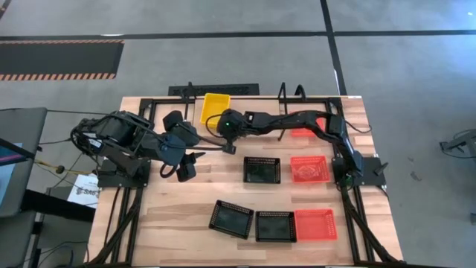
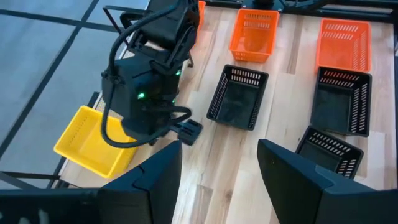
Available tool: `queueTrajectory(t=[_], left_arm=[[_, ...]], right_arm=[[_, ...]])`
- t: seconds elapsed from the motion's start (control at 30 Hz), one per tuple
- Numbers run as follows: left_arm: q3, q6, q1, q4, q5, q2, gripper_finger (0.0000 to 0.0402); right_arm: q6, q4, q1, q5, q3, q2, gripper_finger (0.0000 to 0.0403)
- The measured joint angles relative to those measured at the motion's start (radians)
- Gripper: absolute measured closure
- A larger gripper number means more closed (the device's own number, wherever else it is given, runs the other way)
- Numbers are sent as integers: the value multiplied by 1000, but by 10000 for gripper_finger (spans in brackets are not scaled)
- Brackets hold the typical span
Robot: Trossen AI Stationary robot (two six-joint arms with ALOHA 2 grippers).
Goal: Stack baskets on shelf by color
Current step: Put the top black bin on the shelf
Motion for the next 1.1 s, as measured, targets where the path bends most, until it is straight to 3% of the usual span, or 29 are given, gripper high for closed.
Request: queueTrajectory(t=[0.13,0.43,0.8,1.1], left_arm=[[0,7,0,0,-20,0,203],[0,46,6,0,-60,0,203],[0,84,32,0,-80,0,203],[0,91,102,0,-26,0,203]], right_arm=[[-18,-65,44,-14,0,-72,403],[-16,-459,111,16,0,-351,403],[340,-894,209,190,0,-746,403],[643,-1241,290,276,0,-914,396]])
